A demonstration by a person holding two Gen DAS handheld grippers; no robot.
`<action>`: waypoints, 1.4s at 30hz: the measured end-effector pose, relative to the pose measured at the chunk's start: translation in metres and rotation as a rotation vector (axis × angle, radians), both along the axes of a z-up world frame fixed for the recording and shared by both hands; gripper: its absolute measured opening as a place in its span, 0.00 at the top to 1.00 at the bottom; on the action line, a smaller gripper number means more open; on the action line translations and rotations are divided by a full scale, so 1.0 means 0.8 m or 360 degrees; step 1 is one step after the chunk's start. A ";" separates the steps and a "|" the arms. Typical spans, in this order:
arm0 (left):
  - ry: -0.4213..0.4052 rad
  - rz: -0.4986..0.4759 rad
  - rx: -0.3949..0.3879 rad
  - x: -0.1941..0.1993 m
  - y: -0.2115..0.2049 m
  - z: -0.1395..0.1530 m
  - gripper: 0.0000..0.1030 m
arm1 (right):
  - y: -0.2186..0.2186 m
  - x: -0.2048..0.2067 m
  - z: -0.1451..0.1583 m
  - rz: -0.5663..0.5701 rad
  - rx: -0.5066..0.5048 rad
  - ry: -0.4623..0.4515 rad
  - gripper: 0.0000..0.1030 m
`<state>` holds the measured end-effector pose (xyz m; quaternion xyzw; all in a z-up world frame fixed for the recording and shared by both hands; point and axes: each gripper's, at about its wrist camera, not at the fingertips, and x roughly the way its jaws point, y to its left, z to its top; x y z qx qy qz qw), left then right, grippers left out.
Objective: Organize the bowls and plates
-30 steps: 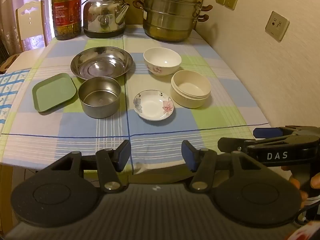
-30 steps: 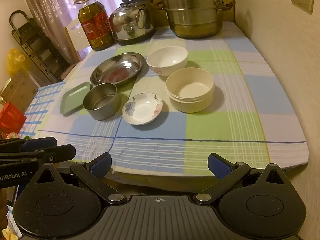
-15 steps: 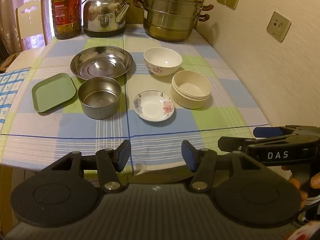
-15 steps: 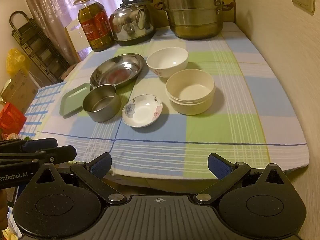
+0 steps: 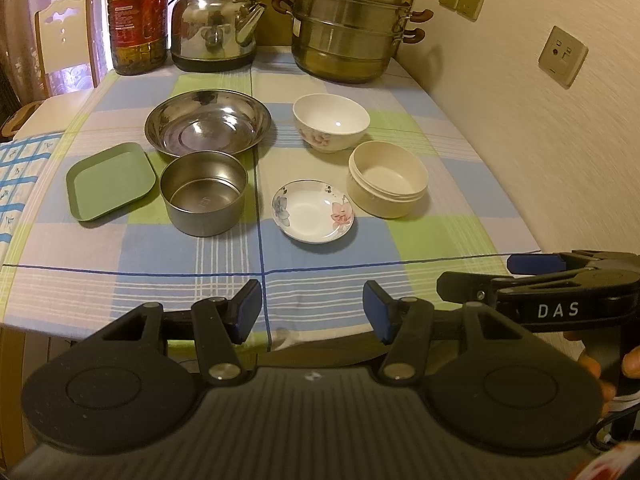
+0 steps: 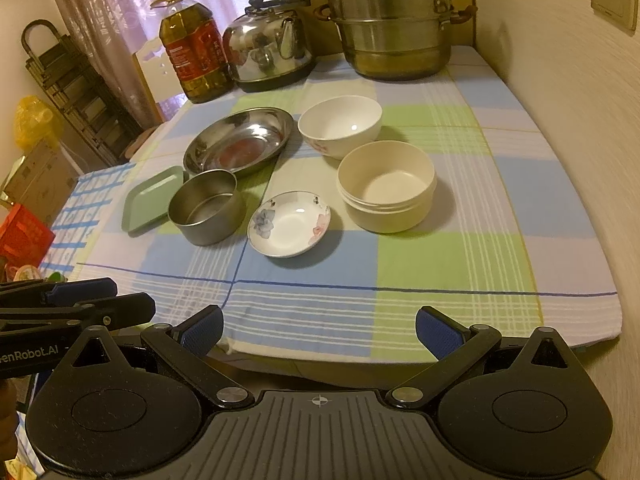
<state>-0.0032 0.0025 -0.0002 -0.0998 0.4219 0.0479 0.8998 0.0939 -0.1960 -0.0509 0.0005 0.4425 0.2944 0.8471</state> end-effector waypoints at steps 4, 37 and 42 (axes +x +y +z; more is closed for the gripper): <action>0.0003 0.0003 -0.0009 0.001 0.002 -0.002 0.48 | 0.000 0.000 0.000 0.0000 0.0000 0.0000 0.01; 0.0004 0.0005 -0.0018 0.001 0.006 -0.001 0.48 | 0.007 -0.002 0.001 0.0003 0.0001 -0.0006 0.01; 0.0002 0.0003 -0.0017 0.001 0.007 -0.001 0.48 | 0.006 -0.001 0.000 0.0002 0.0001 -0.0007 0.01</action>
